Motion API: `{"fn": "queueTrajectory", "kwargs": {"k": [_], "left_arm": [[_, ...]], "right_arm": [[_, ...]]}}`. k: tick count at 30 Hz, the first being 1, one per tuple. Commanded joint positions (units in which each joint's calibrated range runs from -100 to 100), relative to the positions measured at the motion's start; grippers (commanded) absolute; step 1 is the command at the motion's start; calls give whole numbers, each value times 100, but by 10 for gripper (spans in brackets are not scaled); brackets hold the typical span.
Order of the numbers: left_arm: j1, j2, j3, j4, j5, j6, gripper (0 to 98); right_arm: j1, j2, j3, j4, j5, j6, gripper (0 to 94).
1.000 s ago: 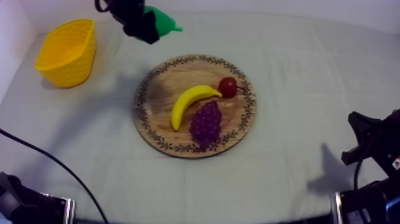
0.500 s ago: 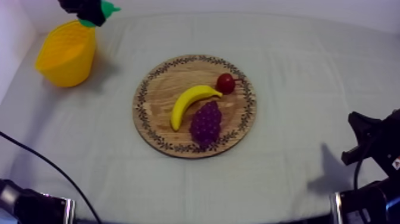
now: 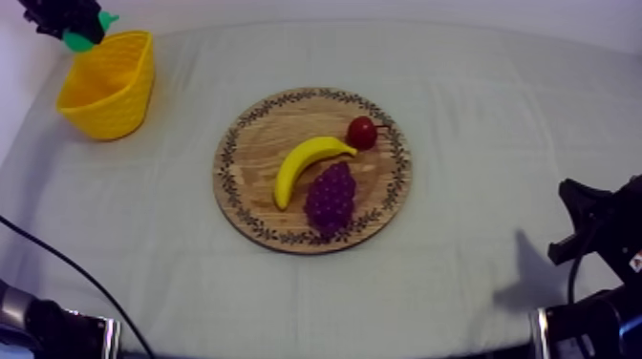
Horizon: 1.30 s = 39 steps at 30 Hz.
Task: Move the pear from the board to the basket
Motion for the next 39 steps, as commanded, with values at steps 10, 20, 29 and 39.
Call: {"fn": "queueTrajectory", "kwargs": {"k": [10, 20, 29, 39], "left_arm": [[-272, 239, -74, 188, -10, 169, 513], [-364, 1240, -322, 323, -453, 190, 493], [-420, 2489, -1108, 339, -635, 173, 566], [-353, 3114, -1534, 59, -616, 360, 921]], "right_arm": [[0, -4, -5, -1, 4, -1, 4], [0, -4, -5, -1, 4, -1, 4], [0, -4, -5, -1, 4, -1, 4], [0, -4, -5, -1, 4, -1, 4]]}}
